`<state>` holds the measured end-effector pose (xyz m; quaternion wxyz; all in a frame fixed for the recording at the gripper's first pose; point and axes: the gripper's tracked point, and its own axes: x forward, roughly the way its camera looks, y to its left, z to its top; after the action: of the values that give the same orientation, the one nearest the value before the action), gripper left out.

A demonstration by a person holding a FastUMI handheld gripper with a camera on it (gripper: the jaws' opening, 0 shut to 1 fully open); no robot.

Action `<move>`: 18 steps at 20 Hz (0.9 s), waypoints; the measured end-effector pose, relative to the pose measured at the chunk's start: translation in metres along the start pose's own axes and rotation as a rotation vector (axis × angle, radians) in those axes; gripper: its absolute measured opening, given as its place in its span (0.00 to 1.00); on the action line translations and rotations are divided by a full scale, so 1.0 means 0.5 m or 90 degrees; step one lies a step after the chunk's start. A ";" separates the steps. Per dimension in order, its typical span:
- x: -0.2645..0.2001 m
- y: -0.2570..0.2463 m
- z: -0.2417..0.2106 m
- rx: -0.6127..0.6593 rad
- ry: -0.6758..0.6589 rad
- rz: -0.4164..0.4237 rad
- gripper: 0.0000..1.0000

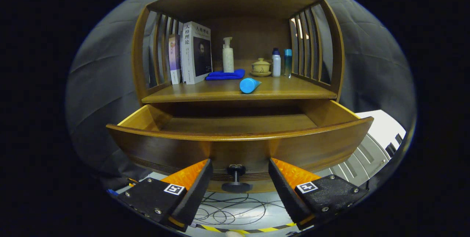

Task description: Pull open the drawer, take out the items inside it, and place them on the countertop above the cabinet.

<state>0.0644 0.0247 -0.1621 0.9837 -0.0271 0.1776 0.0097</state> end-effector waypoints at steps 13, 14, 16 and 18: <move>0.109 0.002 0.040 -0.006 0.013 0.000 0.95; 0.119 0.001 0.045 -0.004 0.015 -0.001 0.95; 0.137 0.003 0.052 -0.003 0.014 -0.001 0.95; 0.155 0.002 0.058 -0.002 0.015 -0.001 0.95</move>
<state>0.1469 0.0279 -0.1619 0.9814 -0.0285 0.1894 0.0091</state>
